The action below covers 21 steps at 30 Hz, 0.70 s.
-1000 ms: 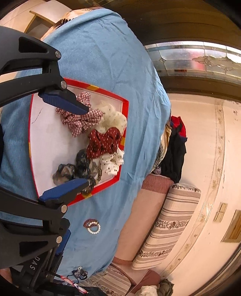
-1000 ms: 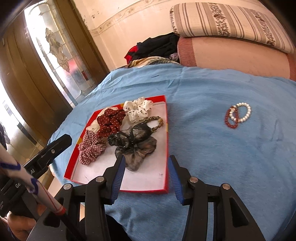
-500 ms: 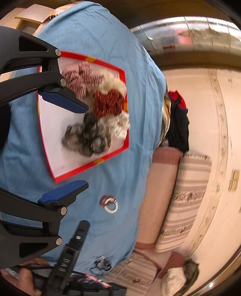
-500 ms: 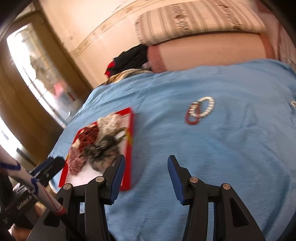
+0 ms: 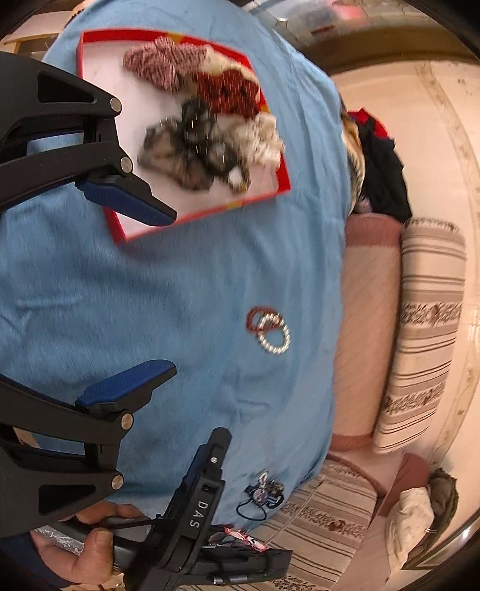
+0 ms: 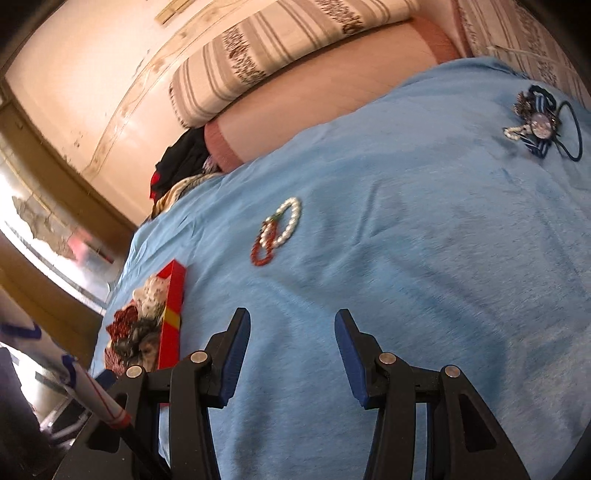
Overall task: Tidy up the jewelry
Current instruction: 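Move both tools back toward the red bead and pearl bracelets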
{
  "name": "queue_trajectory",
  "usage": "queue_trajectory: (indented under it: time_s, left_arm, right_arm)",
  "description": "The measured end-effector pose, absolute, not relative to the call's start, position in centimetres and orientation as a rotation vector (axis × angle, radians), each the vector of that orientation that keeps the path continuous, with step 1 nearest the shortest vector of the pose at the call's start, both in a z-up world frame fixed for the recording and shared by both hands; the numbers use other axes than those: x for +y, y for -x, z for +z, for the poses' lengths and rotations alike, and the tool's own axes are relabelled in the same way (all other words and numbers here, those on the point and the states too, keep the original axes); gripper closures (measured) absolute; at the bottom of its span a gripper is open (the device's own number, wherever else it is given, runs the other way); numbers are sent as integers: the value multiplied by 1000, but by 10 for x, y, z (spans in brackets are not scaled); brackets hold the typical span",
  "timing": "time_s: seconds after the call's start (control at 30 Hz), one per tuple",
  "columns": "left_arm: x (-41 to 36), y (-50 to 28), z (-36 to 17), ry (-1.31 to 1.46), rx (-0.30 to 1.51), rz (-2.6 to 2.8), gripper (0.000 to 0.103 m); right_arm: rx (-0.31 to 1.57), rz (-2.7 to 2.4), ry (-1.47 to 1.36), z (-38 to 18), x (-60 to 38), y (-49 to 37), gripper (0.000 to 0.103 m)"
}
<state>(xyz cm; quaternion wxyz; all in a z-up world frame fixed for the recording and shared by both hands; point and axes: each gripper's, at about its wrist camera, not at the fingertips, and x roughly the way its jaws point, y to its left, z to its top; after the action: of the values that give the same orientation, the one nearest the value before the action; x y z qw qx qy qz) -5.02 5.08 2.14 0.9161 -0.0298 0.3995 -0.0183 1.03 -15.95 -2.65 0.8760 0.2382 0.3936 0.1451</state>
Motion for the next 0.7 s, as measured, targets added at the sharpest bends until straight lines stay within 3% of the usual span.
queue_trajectory:
  time_s: [0.33, 0.47, 0.7]
  left_arm:
    - [44, -32, 3, 138, 909, -60, 30]
    - [45, -78, -8, 141, 951, -35, 52]
    - [46, -132, -36, 159, 1027, -41, 69]
  right_arm:
    - [826, 281, -552, -37, -179, -20, 51]
    - [820, 270, -566, -40, -184, -23, 51]
    - [834, 268, -583, -47, -189, -29, 51]
